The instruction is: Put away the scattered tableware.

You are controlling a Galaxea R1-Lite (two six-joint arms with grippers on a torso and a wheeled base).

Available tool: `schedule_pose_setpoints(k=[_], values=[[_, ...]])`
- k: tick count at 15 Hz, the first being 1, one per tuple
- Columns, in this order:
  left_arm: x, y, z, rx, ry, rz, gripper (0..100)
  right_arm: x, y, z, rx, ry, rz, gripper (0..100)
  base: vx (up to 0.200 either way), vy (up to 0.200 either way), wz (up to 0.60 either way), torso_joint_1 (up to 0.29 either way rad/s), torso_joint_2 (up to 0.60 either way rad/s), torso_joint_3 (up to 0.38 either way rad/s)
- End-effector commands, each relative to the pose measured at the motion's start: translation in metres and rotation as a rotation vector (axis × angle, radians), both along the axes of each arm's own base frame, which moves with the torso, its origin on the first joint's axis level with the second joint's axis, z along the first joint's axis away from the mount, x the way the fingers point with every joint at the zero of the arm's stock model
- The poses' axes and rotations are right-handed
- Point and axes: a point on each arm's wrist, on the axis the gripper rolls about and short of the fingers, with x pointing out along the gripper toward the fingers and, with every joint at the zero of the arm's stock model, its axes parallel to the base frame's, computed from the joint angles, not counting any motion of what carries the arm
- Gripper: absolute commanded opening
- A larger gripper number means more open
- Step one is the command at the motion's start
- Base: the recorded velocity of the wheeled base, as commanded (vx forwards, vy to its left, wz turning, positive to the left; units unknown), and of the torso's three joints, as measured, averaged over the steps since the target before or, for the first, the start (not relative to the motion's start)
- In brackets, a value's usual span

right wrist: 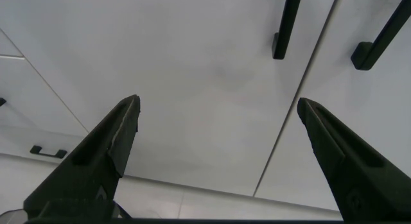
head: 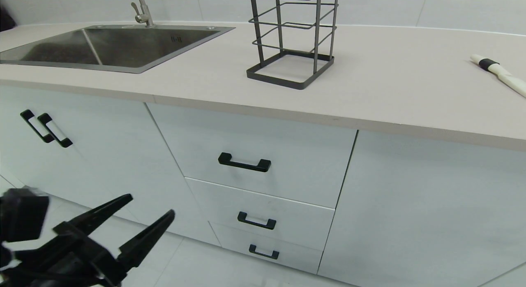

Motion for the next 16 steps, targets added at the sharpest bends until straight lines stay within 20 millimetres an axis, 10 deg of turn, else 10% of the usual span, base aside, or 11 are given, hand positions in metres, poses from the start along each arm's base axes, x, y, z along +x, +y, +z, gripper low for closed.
schedule_pose_setpoints(k=[1, 9, 16], values=[[-0.059, 0.029, 0.013, 0.029, -0.193, 0.164, 100, 0.000, 0.000, 0.000, -0.001, 0.002, 0.002, 100, 0.000, 0.000, 0.00, 0.000, 0.00, 0.000], [-0.138, 0.037, -0.062, 0.130, -0.046, 0.237, 100, 0.000, 0.000, 0.000, 0.001, 0.002, 0.001, 100, 0.000, 0.000, 0.00, 0.000, 0.00, 0.000], [-0.143, 0.041, -0.068, 0.185, -0.059, 0.434, 100, 0.000, 0.000, 0.000, -0.004, 0.002, 0.004, 100, 0.000, 0.000, 0.00, 0.000, 0.00, 0.000]])
